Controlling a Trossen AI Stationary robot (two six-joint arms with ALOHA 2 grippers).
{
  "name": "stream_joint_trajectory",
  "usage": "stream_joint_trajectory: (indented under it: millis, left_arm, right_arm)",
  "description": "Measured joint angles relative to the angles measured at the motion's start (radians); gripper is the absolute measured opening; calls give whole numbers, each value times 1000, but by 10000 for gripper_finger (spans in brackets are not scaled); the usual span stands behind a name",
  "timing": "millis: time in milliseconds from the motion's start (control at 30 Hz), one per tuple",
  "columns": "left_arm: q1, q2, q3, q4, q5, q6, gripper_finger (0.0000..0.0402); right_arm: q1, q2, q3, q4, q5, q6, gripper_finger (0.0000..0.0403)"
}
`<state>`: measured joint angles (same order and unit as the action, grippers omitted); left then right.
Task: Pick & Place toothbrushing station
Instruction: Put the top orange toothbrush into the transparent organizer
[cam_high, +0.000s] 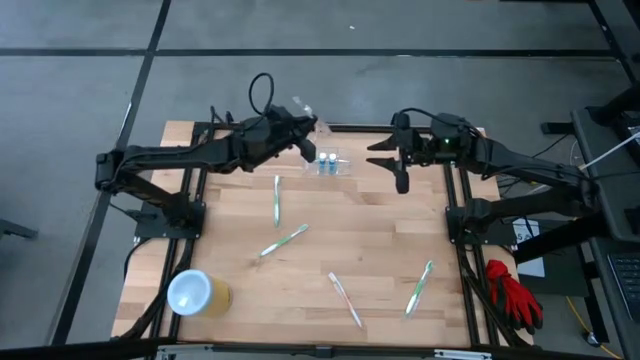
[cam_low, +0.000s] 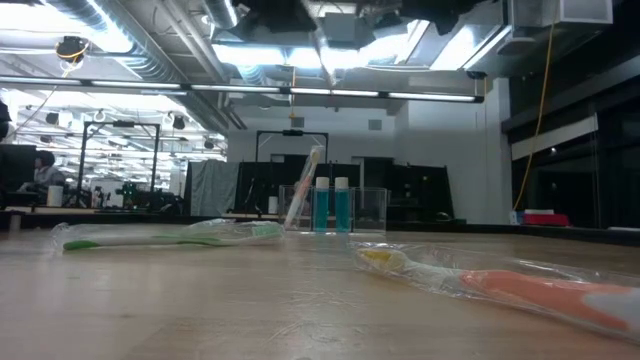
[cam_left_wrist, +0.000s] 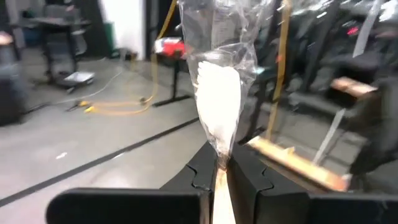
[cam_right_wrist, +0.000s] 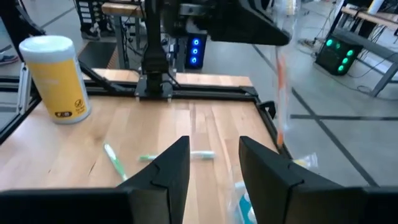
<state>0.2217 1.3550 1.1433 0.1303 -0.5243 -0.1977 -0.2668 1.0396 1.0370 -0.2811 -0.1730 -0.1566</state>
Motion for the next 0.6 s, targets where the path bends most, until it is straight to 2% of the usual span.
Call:
stream_joint_trajectory:
  millis: [233,433,600]
  left_arm:
    - [53,-23,0,-311,-43,-230,19]
    - [85,2,0,-407,-75,-373,19]
    - [124,36,0,-443,-56,-444,19]
  right_arm:
    - [0,-29,0,-64,5,19,140]
    - [0,-38,0,-64,17,27,140]
    - [0,-38,0,-64,19,30,140]
